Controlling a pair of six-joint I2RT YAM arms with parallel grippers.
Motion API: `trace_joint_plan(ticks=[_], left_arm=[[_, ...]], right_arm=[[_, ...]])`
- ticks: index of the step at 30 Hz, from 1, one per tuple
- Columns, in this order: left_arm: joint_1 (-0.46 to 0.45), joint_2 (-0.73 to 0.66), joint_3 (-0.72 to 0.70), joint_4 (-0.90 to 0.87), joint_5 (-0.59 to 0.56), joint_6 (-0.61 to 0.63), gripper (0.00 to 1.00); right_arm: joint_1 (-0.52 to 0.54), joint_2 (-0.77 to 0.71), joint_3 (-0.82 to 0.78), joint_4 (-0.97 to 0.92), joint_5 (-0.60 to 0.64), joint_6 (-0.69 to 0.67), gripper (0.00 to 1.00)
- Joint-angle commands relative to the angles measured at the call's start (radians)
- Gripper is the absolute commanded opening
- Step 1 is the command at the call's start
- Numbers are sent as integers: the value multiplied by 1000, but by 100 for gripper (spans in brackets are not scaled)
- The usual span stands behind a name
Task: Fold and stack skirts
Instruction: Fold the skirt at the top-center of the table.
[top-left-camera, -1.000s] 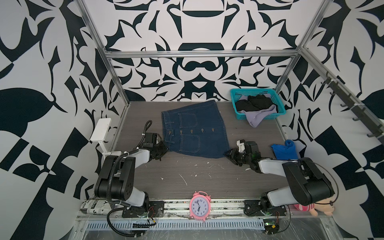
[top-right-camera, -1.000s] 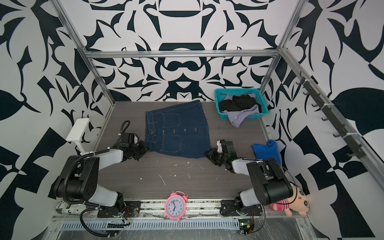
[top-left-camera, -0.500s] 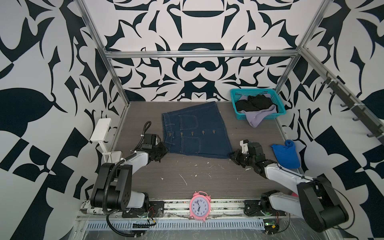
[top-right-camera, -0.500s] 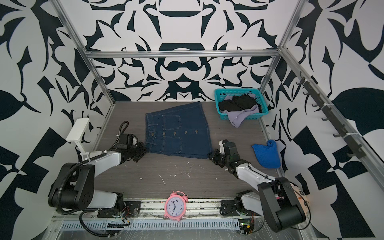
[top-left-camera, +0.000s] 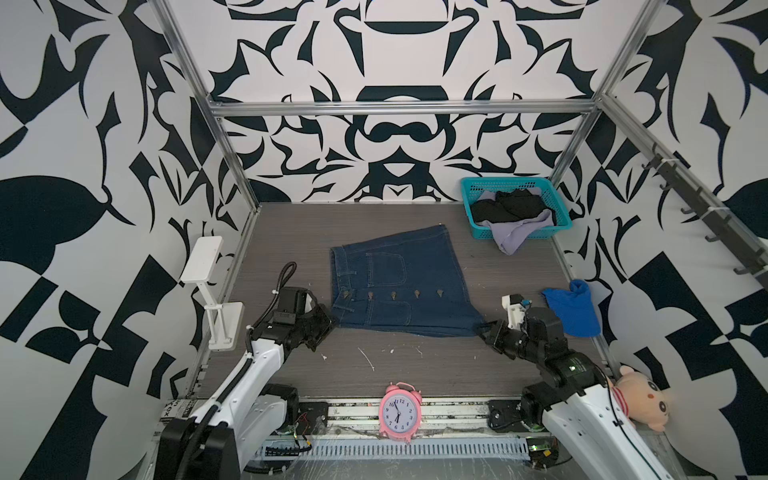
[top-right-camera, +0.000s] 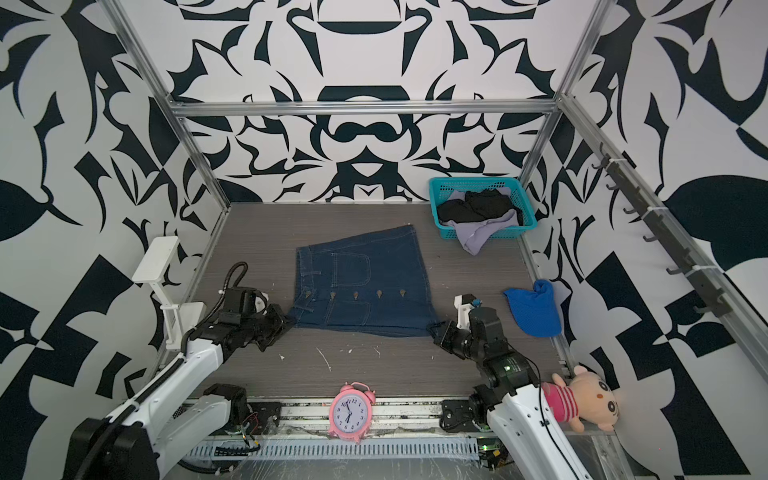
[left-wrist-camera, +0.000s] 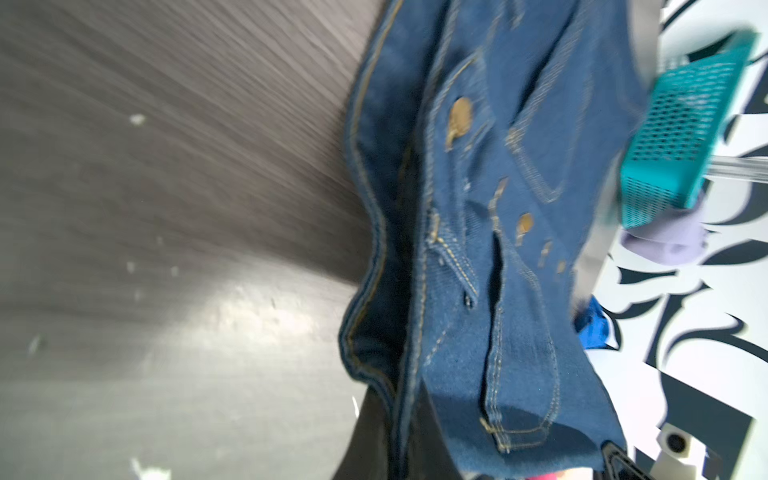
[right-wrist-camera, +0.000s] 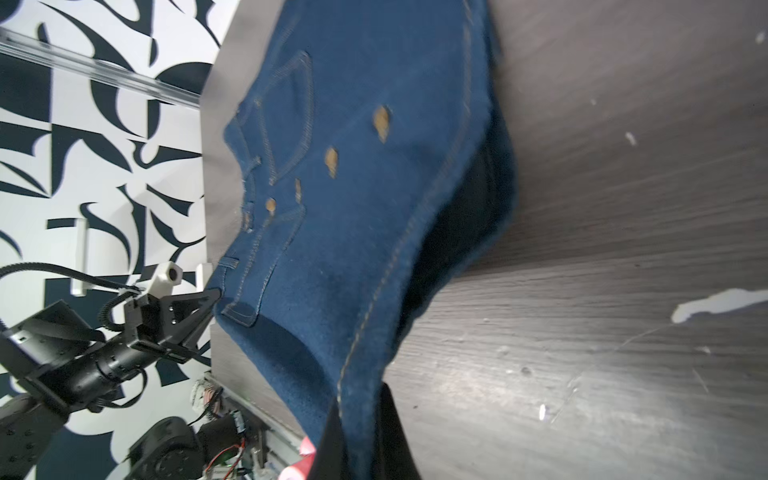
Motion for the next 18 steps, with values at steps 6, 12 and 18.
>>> trace_joint_plan(ticks=[6,12,18], left_arm=[[10,42,224,-179,-57,-12,0],[10,123,360,-243,-76,-30,0],[19,164,392,-214,-107,-23,0]], right_arm=[[-6,352,410,1,146,-251,0],[-5,498,567,52,155,-302,0],[-6,603,673,63,169,-332,0]])
